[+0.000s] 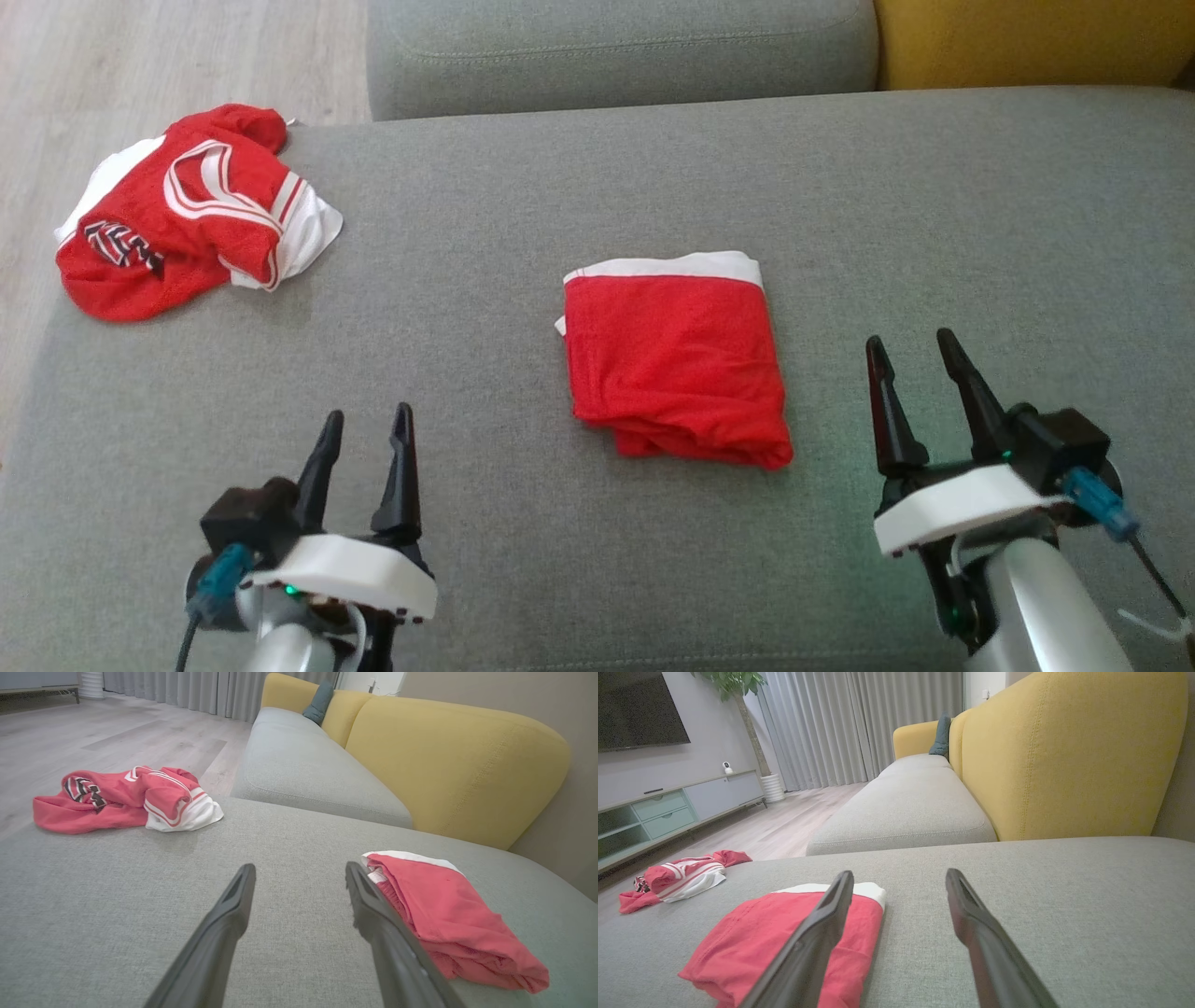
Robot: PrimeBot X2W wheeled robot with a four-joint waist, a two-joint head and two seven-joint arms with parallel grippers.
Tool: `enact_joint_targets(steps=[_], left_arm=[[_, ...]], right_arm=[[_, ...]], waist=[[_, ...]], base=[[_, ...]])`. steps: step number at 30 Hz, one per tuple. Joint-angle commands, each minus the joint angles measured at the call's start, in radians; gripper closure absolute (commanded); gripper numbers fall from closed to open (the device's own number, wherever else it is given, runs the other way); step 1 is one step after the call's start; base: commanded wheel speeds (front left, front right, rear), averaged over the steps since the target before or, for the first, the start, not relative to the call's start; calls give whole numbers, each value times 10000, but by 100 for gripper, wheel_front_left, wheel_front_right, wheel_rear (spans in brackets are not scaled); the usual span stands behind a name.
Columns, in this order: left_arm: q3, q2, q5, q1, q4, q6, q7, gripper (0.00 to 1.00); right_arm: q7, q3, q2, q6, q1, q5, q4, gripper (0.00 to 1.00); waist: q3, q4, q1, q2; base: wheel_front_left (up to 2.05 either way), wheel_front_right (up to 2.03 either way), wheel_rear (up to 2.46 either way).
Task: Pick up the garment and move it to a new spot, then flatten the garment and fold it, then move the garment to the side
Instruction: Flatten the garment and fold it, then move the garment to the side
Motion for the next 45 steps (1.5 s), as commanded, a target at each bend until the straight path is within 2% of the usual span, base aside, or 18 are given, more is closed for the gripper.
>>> enact_joint_targets(steps=[1, 12, 32, 35, 38, 45], left_arm=[[485, -5, 146, -317, -326, -41, -123, 0], [784, -217, 455, -144, -416, -232, -123, 0], [1045, -422, 710, -186, -288, -491, -124, 0], [1024, -448, 745, -215, -289, -513, -124, 0], [1005, -466, 768, -274, -309, -528, -124, 0], [897, -566, 718, -552, -375, -594, -124, 0]], right_arm=[[24, 239, 84, -9, -153, 82, -488, 0], [440, 115, 88, -9, 391, 226, -1239, 0], [723, 42, 89, -9, 481, 175, -1411, 0], [1093, 41, 89, -9, 343, 845, -1346, 0], [1583, 17, 89, -9, 45, 912, -1344, 0], [3925, -395, 74, -9, -1436, 702, -966, 0]], waist=[[-10, -5, 0, 0], [1, -14, 0, 0], [67, 77, 0, 0], [148, 137, 0, 0], [264, 189, 0, 0], [839, 611, 0, 0]], base=[[0, 0, 0], [0, 0, 0], [0, 0, 0], [0, 0, 0], [0, 0, 0], [0, 0, 0]])
